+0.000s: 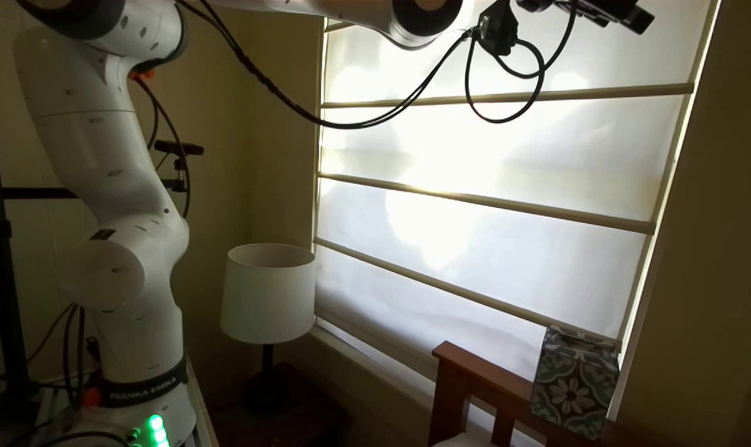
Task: Open the blinds on the window.
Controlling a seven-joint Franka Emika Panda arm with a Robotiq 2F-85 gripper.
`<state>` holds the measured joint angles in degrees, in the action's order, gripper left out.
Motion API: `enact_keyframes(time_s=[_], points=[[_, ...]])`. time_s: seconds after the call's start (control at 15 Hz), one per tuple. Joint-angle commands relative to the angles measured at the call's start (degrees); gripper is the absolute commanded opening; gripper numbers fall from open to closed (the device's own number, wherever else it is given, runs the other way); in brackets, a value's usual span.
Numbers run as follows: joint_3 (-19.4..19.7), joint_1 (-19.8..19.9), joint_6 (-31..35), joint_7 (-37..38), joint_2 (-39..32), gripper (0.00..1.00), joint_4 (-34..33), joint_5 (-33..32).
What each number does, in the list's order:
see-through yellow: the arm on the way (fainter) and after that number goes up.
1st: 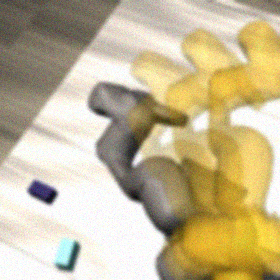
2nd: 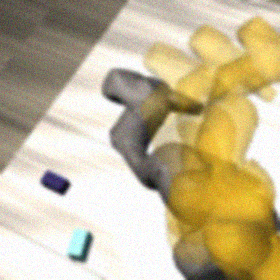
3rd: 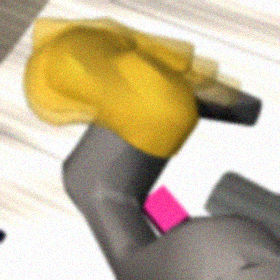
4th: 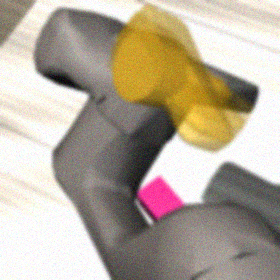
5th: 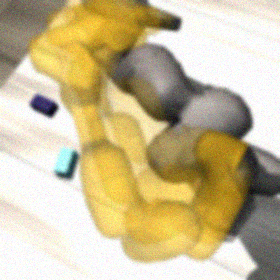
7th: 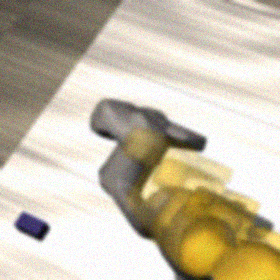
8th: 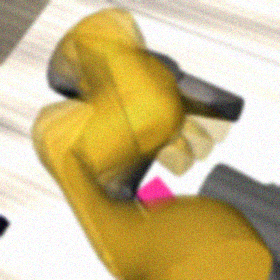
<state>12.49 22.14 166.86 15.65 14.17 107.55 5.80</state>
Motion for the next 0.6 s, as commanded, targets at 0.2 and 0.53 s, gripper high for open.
enact_keyframes(time_s=[0.2, 0.53], points=[[-9.04, 13.52, -0.13, 27.12, -11.79, 1.00, -22.61, -10.53], [-10.42, 15.54, 0.96, 35.73, -12.64, 1.00, -26.56, -17.92]])
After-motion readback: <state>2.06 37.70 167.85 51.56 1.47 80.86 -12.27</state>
